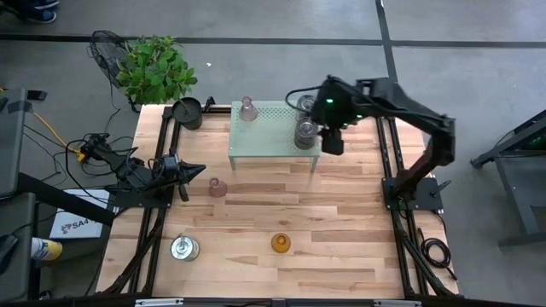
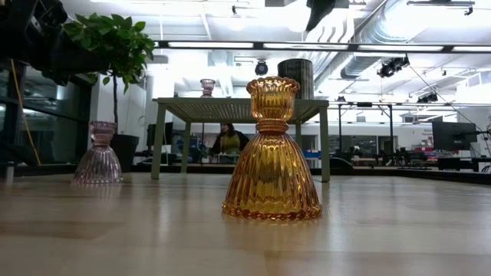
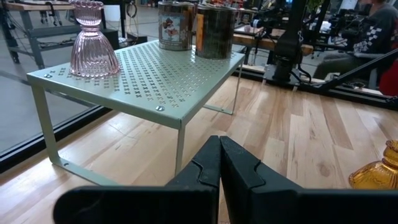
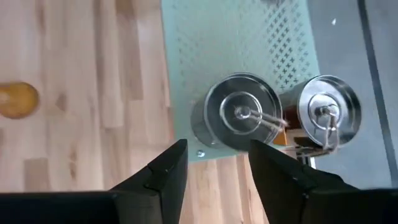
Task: Pick & Place candle stick holders
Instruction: Put the yellow candle holder on the shelf
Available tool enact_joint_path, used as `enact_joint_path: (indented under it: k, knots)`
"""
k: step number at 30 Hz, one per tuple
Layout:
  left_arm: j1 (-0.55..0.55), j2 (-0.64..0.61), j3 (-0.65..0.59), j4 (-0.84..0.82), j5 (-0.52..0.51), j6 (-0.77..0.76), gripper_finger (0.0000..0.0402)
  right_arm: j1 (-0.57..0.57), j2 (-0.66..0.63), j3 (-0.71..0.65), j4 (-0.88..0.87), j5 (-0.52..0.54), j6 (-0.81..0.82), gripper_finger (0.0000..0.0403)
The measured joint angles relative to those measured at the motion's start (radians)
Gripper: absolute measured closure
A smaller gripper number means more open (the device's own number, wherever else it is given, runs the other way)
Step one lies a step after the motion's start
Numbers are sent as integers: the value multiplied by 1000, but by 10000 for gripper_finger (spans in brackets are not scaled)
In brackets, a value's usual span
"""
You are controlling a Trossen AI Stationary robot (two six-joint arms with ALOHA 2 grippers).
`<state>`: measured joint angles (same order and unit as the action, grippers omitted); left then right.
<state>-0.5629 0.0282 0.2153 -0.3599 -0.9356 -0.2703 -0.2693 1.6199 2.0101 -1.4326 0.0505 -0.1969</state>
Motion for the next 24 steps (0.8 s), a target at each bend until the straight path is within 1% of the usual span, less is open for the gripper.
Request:
enact_joint_path:
  k: [3,6,8,12,14,16,20,24]
  knots:
    - [0,0,0,-6,0,0,401,33,-69,-23,1,-6,40,237]
    - [0,0,0,-8,0,0,401,82,-168,-125,36,3,73,237]
    - [0,0,0,-8,0,0,401,125,-258,-246,117,24,97,237]
    - [0,0,0,-9,4,2,401,235,-457,-566,398,66,162,237]
    - [0,0,0,-10,30,-3,401,294,-549,-728,556,88,193,237]
    - [0,0,0,-11,82,-24,401,349,-623,-871,689,118,213,237]
    - [0,0,0,-5,179,-76,401,433,-727,-1107,884,202,233,237]
    - [0,0,0,3,205,-174,401,481,-780,-1283,1052,275,232,237]
